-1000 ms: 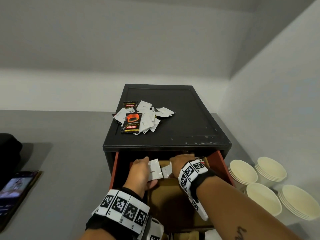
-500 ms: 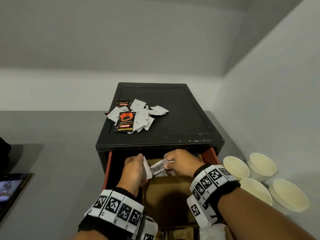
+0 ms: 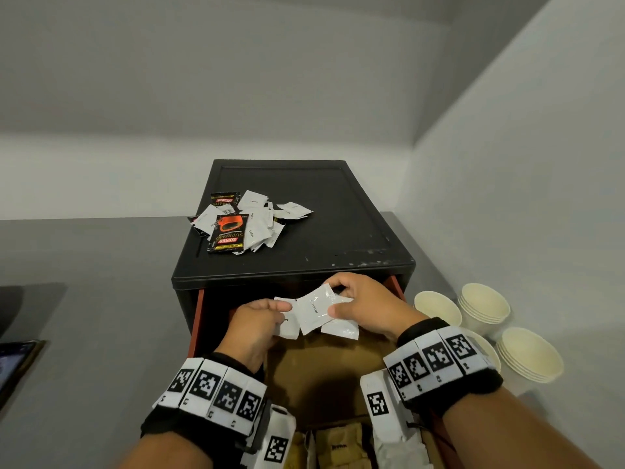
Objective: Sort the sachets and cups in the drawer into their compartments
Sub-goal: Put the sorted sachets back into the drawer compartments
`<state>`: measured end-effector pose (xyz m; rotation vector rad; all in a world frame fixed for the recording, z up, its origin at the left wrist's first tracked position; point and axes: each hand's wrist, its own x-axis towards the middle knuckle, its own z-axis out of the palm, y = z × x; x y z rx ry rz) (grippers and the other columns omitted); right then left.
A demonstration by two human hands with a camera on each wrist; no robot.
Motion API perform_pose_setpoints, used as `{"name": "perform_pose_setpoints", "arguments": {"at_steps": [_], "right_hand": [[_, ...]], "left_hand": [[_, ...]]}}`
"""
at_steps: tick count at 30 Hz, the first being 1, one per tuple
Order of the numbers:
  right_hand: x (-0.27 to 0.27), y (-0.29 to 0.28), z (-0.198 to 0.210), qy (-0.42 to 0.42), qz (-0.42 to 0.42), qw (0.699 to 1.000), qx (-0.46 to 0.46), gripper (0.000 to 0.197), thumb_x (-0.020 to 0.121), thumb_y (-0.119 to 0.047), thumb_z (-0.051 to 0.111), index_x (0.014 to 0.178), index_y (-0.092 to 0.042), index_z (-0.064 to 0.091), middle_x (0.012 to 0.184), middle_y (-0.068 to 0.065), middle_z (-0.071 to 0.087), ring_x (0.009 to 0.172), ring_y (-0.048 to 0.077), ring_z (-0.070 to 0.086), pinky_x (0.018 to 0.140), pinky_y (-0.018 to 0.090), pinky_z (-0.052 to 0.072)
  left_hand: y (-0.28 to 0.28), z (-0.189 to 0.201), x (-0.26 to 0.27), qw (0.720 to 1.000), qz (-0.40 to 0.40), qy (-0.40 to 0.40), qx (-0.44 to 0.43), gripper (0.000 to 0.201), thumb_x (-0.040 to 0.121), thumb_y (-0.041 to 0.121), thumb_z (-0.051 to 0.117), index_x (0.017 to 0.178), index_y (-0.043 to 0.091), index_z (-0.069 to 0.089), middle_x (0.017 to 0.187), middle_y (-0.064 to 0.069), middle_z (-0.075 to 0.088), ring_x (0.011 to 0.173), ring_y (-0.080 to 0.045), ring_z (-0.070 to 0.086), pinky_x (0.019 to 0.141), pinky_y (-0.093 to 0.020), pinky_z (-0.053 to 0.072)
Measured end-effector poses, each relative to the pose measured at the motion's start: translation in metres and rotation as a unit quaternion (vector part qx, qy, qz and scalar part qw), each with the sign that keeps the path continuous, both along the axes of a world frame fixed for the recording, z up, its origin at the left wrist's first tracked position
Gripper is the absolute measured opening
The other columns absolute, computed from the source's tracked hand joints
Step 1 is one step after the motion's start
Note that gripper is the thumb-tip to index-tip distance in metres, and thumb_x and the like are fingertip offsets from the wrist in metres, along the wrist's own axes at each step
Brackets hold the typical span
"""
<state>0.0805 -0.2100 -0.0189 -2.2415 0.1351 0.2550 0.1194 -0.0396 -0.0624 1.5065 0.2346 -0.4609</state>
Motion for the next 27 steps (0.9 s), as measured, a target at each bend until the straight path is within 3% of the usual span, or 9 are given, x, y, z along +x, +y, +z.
{"name": "perform_pose_setpoints", "arguments": {"at_steps": [4, 7, 10, 12, 14, 18, 22, 25, 27], "right_hand": [[-0.006, -0.003, -0.001, -0.012, -0.006, 1.000, -0.026, 0.039, 0.085, -0.012, 0.067, 0.118, -0.029, 0.055, 0.123, -0.005, 0.058, 0.110, 0.011, 0.056, 0.092, 0.029, 0.051], [-0.009, -0.003, 0.001, -0.026, 0.000, 0.998, -0.052, 0.033, 0.083, -0.012, 0.069, 0.112, -0.026, 0.060, 0.113, -0.011, 0.056, 0.105, 0.005, 0.051, 0.084, 0.019, 0.046], [-0.009, 0.000, -0.001, -0.033, 0.010, 0.997, -0.063, 0.027, 0.080, -0.014, 0.072, 0.105, -0.023, 0.067, 0.108, -0.011, 0.059, 0.103, 0.008, 0.053, 0.086, 0.023, 0.045], [-0.008, 0.004, -0.004, -0.041, 0.005, 0.997, -0.063, 0.024, 0.078, -0.016, 0.074, 0.101, -0.020, 0.069, 0.102, -0.012, 0.060, 0.099, 0.007, 0.055, 0.086, 0.024, 0.045], [-0.006, 0.007, -0.008, -0.055, -0.011, 0.997, -0.056, 0.022, 0.079, -0.019, 0.074, 0.100, -0.019, 0.070, 0.105, -0.009, 0.062, 0.101, 0.009, 0.056, 0.085, 0.022, 0.045], [-0.007, 0.005, -0.008, -0.049, -0.049, 0.998, 0.013, 0.030, 0.093, -0.005, 0.052, 0.115, -0.019, 0.065, 0.124, -0.004, 0.058, 0.111, 0.008, 0.050, 0.087, 0.019, 0.042], [-0.013, -0.001, -0.004, -0.011, -0.055, 0.994, 0.090, 0.044, 0.092, 0.005, 0.046, 0.119, -0.026, 0.061, 0.132, -0.003, 0.053, 0.117, 0.009, 0.047, 0.079, 0.017, 0.049], [-0.016, -0.002, -0.003, -0.024, -0.047, 0.996, 0.074, 0.047, 0.091, 0.004, 0.052, 0.124, -0.028, 0.057, 0.132, -0.005, 0.051, 0.121, 0.010, 0.046, 0.080, 0.017, 0.051], [-0.016, -0.001, -0.003, -0.030, -0.047, 0.996, 0.074, 0.050, 0.089, 0.004, 0.054, 0.126, -0.030, 0.052, 0.125, -0.005, 0.053, 0.114, 0.009, 0.049, 0.076, 0.015, 0.052]], "left_hand": [[0.000, 0.009, -0.003, 0.998, 0.020, 0.031, -0.050, 0.017, 0.092, 0.008, 0.050, 0.094, 0.005, 0.066, 0.093, -0.012, 0.065, 0.079, -0.019, 0.060, 0.058, -0.029, 0.045], [-0.001, 0.011, -0.004, 0.998, -0.003, 0.042, -0.048, 0.034, 0.097, 0.028, 0.044, 0.095, 0.005, 0.068, 0.099, -0.010, 0.066, 0.085, -0.018, 0.060, 0.064, -0.030, 0.046], [-0.003, 0.012, -0.007, 0.997, -0.054, 0.043, -0.035, 0.043, 0.097, 0.038, 0.041, 0.098, 0.005, 0.069, 0.100, -0.008, 0.068, 0.089, -0.019, 0.061, 0.067, -0.031, 0.048], [-0.004, 0.014, -0.011, 0.994, -0.100, 0.027, -0.018, 0.029, 0.095, 0.032, 0.051, 0.097, 0.009, 0.067, 0.092, -0.006, 0.068, 0.084, -0.017, 0.063, 0.066, -0.030, 0.050], [-0.003, 0.013, -0.014, 0.989, -0.147, -0.011, 0.012, 0.011, 0.091, 0.012, 0.058, 0.100, 0.010, 0.063, 0.086, -0.006, 0.068, 0.073, -0.015, 0.064, 0.061, -0.027, 0.051], [-0.001, 0.007, -0.009, 0.994, -0.101, -0.033, 0.036, 0.033, 0.087, -0.008, 0.054, 0.114, 0.012, 0.053, 0.100, -0.007, 0.062, 0.086, -0.023, 0.062, 0.067, -0.036, 0.053], [-0.001, 0.006, -0.005, 0.998, -0.035, -0.031, 0.039, 0.043, 0.088, -0.010, 0.050, 0.115, 0.022, 0.038, 0.097, -0.002, 0.050, 0.086, -0.025, 0.058, 0.070, -0.042, 0.053], [-0.002, 0.005, -0.006, 0.997, -0.050, -0.036, 0.048, 0.028, 0.091, -0.006, 0.049, 0.099, 0.020, 0.044, 0.099, -0.005, 0.053, 0.085, -0.025, 0.059, 0.058, -0.034, 0.052], [-0.003, 0.004, -0.007, 0.996, -0.063, -0.035, 0.053, 0.018, 0.092, -0.001, 0.049, 0.089, 0.017, 0.052, 0.099, -0.009, 0.057, 0.085, -0.023, 0.059, 0.054, -0.028, 0.049]]}}
